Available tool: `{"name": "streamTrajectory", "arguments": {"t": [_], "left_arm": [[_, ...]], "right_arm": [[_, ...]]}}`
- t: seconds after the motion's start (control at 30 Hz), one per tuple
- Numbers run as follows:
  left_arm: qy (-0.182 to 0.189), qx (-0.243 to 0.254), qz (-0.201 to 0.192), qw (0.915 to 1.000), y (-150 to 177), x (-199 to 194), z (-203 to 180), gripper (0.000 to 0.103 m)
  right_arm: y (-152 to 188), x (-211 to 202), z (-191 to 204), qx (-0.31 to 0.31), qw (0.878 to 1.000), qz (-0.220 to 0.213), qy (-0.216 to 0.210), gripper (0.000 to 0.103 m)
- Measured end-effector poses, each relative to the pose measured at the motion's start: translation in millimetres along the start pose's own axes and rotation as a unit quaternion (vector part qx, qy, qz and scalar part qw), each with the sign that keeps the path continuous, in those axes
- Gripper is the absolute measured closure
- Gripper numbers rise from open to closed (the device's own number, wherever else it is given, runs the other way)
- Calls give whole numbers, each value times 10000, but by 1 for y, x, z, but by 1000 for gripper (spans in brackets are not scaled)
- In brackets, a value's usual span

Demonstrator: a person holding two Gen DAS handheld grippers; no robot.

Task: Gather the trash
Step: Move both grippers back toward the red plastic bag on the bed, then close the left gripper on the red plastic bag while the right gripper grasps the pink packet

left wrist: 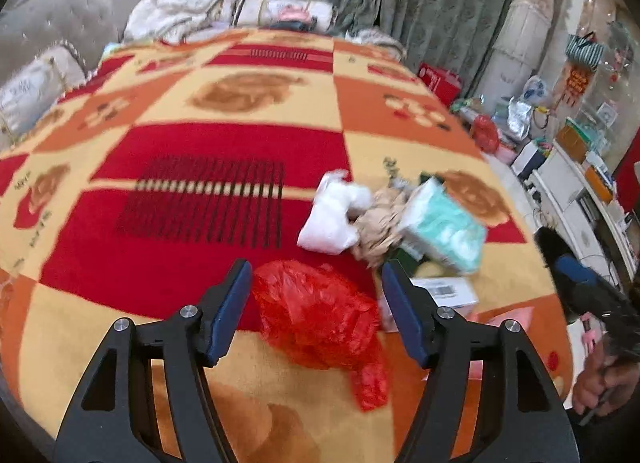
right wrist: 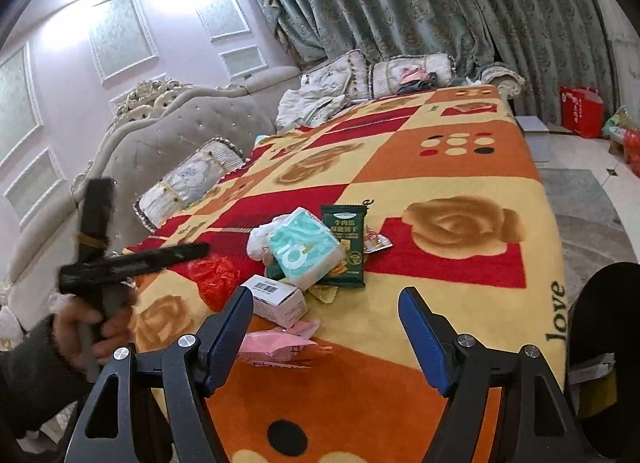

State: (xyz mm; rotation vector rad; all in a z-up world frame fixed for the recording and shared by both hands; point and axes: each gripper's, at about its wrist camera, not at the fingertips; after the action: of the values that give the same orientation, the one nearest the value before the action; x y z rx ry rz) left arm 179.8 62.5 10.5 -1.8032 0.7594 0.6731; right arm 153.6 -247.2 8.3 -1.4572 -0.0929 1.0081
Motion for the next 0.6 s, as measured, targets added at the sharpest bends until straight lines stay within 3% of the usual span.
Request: {"name": "streamTrajectory", "arguments": {"t": [0.2, 0.33, 0.47, 0.6], "left_arm": [[52, -25, 87, 9999, 22, 13, 3, 38], [25, 2, 42, 10000, 30, 14, 1, 66], [-91, 183, -118, 9997, 35, 8, -8, 71], [-66, -41, -283, 9996, 36, -6, -4, 72]], "right_arm": [[0, 9, 16, -147, 9989, -15, -439, 25], [3, 26, 33, -527, 9978, 244, -317, 17], [12, 51, 39, -636, 9943, 774, -353, 16], [19, 68, 37, -413, 9916, 1067, -596, 16]]}}
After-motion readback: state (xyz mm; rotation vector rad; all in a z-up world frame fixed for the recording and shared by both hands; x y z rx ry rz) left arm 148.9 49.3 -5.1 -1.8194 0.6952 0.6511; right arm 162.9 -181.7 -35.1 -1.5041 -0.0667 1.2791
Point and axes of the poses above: each gripper's, at about its wrist camera, not at the fingertips, and x roughly the way its jaws point, z to its left, y to its underside, and after that the axes turned 13 degrees about -x, right-handed
